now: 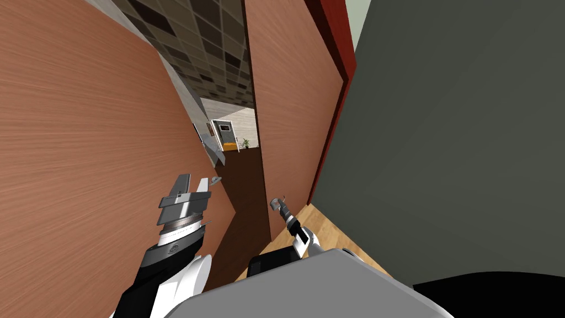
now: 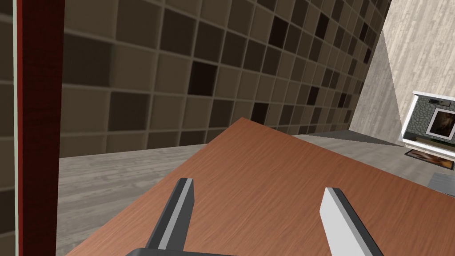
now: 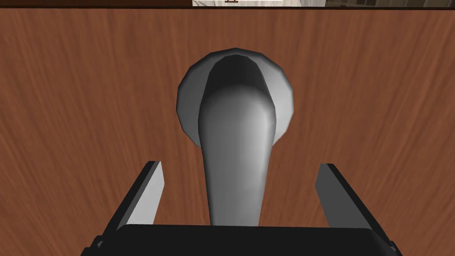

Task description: Push the door open

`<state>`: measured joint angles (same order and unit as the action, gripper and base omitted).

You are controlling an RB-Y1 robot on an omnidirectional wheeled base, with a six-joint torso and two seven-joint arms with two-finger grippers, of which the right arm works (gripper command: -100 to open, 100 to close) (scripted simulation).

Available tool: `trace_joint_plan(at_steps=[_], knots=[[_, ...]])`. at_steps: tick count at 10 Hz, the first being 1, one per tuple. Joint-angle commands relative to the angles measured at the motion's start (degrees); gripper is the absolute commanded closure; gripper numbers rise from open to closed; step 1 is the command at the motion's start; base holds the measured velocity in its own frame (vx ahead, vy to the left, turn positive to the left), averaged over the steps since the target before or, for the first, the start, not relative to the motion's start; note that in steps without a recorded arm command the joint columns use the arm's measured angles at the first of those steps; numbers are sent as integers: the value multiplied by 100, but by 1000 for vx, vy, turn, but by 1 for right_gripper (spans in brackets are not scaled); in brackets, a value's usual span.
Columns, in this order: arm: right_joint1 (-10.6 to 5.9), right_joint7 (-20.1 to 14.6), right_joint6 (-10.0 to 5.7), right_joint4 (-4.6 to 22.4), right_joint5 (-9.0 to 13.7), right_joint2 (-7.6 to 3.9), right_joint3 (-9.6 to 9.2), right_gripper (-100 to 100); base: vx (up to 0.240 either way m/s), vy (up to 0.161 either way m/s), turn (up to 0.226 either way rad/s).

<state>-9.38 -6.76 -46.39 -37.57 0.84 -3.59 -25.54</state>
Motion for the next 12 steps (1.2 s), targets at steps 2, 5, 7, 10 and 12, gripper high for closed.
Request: trace_joint_plan(at_steps=[2,5,7,10,12], knots=[[0,0,0,0,0,0,0,100,33,14,-1],[0,0,0,0,0,0,0,100,-11,-9,9],[0,0,0,0,0,0,0,100,0,0,0],[-32,103,16,20,62,-42,184,100,139,91,-33],[-37,191,21,44,111,-59,331,100,177,119,-68]])
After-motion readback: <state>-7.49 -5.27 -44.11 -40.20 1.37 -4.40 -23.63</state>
